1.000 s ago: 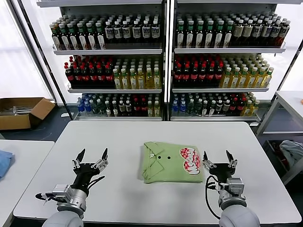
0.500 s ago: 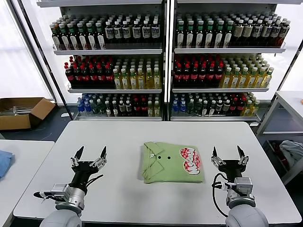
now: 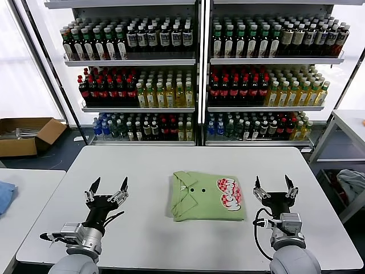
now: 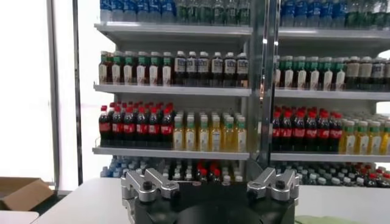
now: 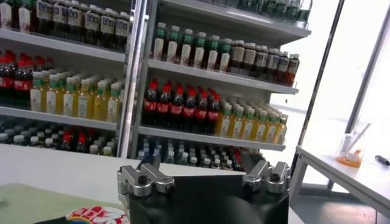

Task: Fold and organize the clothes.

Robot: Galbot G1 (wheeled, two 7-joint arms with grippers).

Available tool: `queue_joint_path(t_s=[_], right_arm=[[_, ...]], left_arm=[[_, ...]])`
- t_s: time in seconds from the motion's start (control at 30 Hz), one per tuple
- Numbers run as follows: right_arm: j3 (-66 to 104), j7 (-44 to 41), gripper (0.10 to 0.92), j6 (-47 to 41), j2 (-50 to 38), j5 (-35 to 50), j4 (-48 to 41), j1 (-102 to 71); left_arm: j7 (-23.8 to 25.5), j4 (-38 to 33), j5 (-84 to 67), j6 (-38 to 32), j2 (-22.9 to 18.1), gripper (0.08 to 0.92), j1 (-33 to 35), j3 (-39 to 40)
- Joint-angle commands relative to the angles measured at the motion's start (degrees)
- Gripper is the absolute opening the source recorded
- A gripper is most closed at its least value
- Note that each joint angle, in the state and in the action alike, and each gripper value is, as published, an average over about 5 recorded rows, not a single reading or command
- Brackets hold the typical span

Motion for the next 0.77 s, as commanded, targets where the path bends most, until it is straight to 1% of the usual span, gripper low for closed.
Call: queue_joint_path(t_s=[0.03, 0.37, 0.77], right_arm=[[0.2, 0.0, 0.823, -0.4, -0.5, -0.4, -0.3, 0.4], [0.0, -0.3, 0.823, -0.4, 0.2, -0.3, -0.7, 0.2], [-1.1, -0.4, 0.823, 0.1, 0.5, -0.4, -1.7, 0.3]], left_arm=[[0.8, -0.2, 1.0, 0.3, -0.1, 0.823, -0.2, -0.5], [1.2, -0.1, 1.0, 0.5, 0.3, 0.823, -0.4, -1.1], [1.5, -0.3, 1.7, 0.5, -0.3, 0.823, -0.1, -0.5]])
